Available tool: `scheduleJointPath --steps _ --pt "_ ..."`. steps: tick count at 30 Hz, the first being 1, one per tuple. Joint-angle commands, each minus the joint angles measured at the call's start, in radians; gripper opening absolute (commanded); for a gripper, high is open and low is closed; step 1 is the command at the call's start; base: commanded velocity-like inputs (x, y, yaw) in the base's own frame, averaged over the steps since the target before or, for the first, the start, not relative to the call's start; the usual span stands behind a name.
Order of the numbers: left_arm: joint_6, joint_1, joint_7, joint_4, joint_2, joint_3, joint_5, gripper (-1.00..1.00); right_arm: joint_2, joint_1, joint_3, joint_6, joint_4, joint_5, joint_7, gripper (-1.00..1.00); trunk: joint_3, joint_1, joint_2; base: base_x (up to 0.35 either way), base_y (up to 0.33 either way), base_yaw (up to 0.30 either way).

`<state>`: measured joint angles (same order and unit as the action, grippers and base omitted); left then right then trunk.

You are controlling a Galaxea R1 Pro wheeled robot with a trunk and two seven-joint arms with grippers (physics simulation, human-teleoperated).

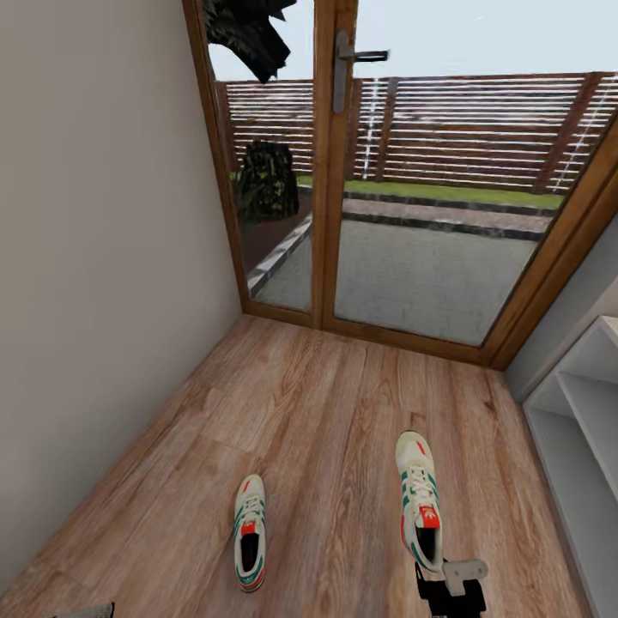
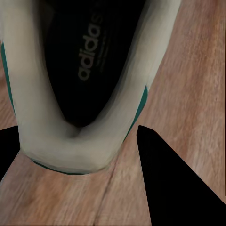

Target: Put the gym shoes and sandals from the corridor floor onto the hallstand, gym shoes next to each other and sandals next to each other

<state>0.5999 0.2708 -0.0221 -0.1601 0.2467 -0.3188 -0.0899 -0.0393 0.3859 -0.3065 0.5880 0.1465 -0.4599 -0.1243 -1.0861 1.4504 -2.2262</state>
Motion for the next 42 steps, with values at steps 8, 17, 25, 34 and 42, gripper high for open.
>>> scheduleJointPath --steps 8,17,25,34,42 --pt "-0.116 0.058 -0.067 -0.022 -0.107 0.021 -0.064 1.00 0.046 0.003 -0.001 -0.089 0.223 -0.010 -0.003 -1.00 -0.001 0.000 0.000 0.003 0.000 0.000" --pt "-0.479 0.231 -0.158 -0.033 -0.157 0.028 -0.114 1.00 0.100 0.137 0.001 -0.346 0.375 -0.011 0.266 -1.00 -0.001 0.000 0.000 0.000 0.000 0.000" --pt "-0.507 0.244 -0.148 -0.033 -0.190 0.026 -0.129 1.00 0.097 0.166 0.001 -0.468 0.519 -0.015 0.512 -1.00 -0.001 0.000 0.000 0.000 0.000 0.000" --pt "-0.479 0.238 -0.124 -0.034 -0.223 0.026 -0.124 1.00 0.087 0.168 -0.002 -0.518 0.611 -0.018 0.616 -1.00 -0.001 0.000 0.000 0.000 0.000 0.000" --pt "-0.434 0.244 -0.145 -0.049 -0.214 0.017 -0.118 1.00 0.094 0.169 -0.006 -0.495 0.623 -0.017 0.605 -1.00 -0.001 0.000 0.000 0.000 0.000 0.000"
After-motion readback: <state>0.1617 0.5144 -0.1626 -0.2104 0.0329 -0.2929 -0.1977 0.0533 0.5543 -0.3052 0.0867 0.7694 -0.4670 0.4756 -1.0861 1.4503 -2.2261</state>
